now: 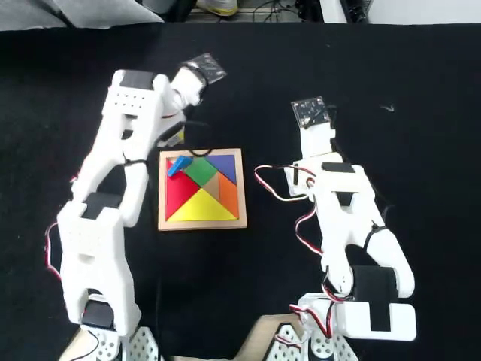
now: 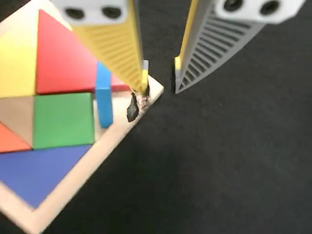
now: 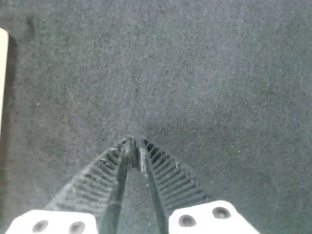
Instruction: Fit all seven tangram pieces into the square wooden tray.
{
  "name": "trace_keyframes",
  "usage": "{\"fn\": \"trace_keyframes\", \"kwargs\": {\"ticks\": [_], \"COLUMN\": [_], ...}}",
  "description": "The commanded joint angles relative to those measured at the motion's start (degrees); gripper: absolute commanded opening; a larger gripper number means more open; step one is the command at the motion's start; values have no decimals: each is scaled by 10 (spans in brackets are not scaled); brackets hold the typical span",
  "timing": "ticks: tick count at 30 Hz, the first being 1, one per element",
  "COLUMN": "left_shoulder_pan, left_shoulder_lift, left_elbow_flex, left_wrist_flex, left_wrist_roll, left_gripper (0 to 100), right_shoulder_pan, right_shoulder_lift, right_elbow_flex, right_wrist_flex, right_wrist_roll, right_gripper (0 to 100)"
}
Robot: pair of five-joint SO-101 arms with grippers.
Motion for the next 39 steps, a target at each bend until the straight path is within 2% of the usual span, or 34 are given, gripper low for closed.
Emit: {"fn": "trace_keyframes", "kwargs": {"ticks": [1,12,18,23,29,32,34,37,39], "left_shoulder_pan": [3,72,80,80,129,146,145,142,143], "left_shoulder_lift": [-35,-40,-44,-103,-189,-193,-193,-193,-193], "left_elbow_flex": [40,72,59,49,106,177,224,269,284], "left_wrist_flex": [-18,13,25,41,94,78,36,-18,-30], "left_wrist_roll": [9,32,35,62,68,71,103,156,171], "left_gripper": [101,101,101,101,101,101,97,26,41], "right_shoulder_pan": [-7,-7,-7,-7,-7,-7,-7,-7,-7], "right_shoulder_lift": [-2,-2,-2,-2,-2,-2,-2,-2,-2], "right_elbow_flex": [-21,-21,-21,-21,-21,-21,-21,-21,-21], "right_wrist_flex": [-10,-10,-8,-7,-7,-7,-7,-7,-7], "right_wrist_roll": [-2,-2,-2,-2,-2,-2,-2,-2,-2], "right_gripper": [11,11,11,11,11,11,11,11,11]}}
